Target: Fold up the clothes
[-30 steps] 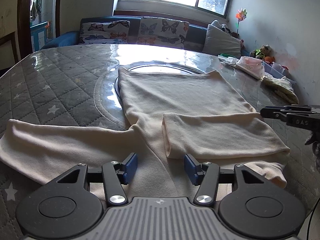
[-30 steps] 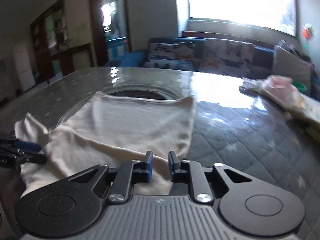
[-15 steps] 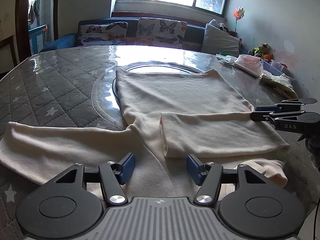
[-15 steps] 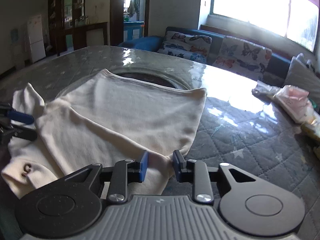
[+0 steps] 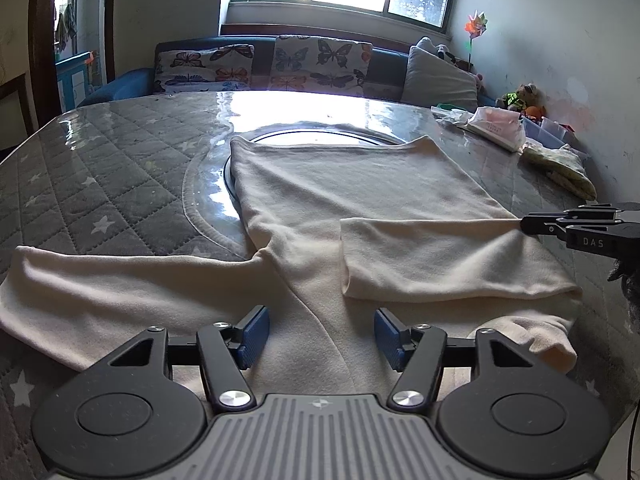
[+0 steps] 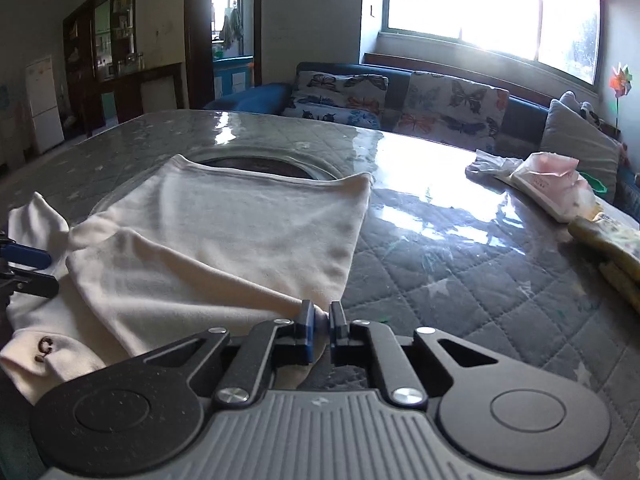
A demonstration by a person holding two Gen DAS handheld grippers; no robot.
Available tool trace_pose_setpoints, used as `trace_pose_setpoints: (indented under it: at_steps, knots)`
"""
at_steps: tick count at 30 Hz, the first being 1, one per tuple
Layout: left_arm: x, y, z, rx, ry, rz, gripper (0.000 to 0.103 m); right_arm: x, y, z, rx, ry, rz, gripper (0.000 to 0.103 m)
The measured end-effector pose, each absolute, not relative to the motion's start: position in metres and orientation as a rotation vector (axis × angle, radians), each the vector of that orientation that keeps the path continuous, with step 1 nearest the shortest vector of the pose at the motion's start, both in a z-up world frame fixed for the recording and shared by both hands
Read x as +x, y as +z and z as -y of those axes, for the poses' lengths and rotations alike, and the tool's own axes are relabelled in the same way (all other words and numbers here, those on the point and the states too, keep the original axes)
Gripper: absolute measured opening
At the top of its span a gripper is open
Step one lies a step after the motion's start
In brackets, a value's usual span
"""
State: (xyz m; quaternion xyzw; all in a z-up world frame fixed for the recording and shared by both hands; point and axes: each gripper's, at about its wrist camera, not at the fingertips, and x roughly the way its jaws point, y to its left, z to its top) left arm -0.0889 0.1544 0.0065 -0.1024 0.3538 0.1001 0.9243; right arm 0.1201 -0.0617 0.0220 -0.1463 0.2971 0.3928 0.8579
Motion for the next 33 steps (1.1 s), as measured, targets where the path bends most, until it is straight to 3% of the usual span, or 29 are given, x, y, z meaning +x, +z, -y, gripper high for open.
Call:
trace_pose_setpoints:
  at_steps: [2,19,33]
  knots:
    - [-0.089,0.007,-0.154,-0.212,0.206,-0.726,0.063,0.116,0.029,0.064,-0.289,0.822,-0.604,0.016]
    - [-0.077,0.032,-0.139,-0.225,0.148,-0.65,0.061,0.072,0.037,0.087,-0.322,0.891,-0.674,0.016]
    - [-0.049,0.007,-0.125,-0.249,0.061,-0.688,0.05,0.108,0.021,0.049,-0.286,0.856,-0.659,0.015]
